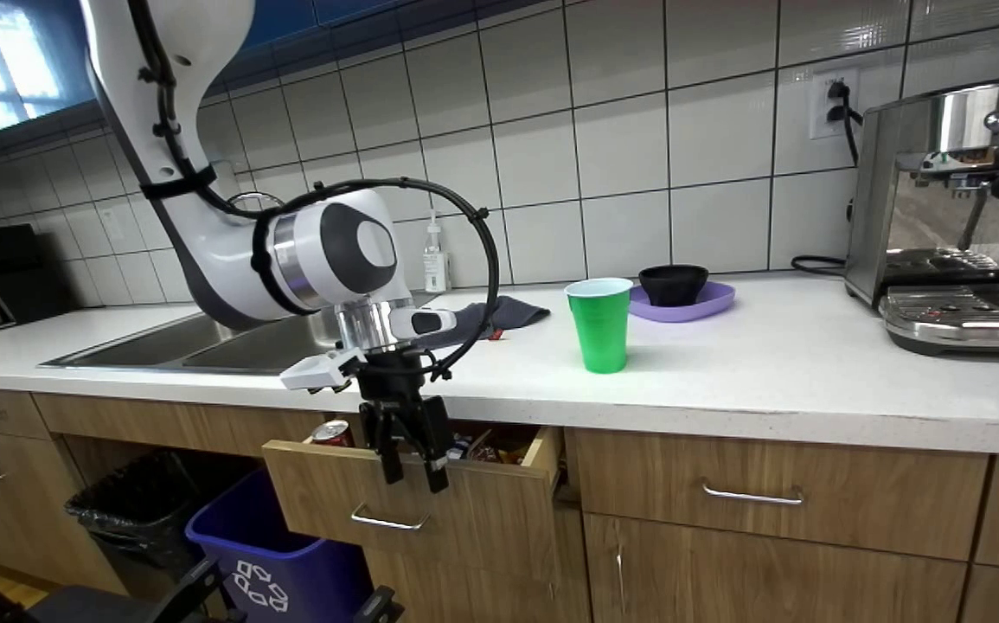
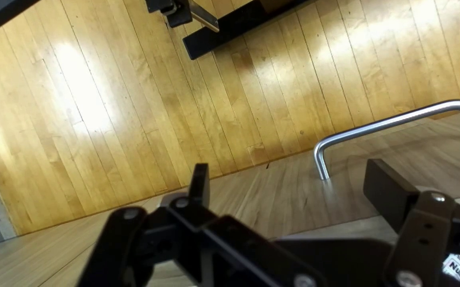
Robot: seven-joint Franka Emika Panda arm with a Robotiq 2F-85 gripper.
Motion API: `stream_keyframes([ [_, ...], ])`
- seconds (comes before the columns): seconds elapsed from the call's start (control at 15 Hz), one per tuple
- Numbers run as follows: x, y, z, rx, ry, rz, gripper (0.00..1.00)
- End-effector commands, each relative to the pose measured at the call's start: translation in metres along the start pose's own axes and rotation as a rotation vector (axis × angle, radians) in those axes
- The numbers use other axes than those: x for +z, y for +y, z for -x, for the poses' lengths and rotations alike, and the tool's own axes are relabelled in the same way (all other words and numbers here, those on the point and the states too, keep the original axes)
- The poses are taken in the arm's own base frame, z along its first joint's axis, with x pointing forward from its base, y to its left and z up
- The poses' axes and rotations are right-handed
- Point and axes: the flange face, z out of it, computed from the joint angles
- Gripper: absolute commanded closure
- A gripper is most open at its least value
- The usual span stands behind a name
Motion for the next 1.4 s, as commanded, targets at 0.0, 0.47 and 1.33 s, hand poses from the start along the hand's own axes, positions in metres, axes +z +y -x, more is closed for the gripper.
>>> stream_keyframes([
  [0.0,-0.005,-0.001,-0.026,0.014,0.026,0.003,0.00],
  [0.47,-0.008,-0.004,-0.043,0.003,0.042,0.010,0.00],
  [1.33,-0.011,-0.013,-0.071,0.032,0.077,0.004,0.00],
])
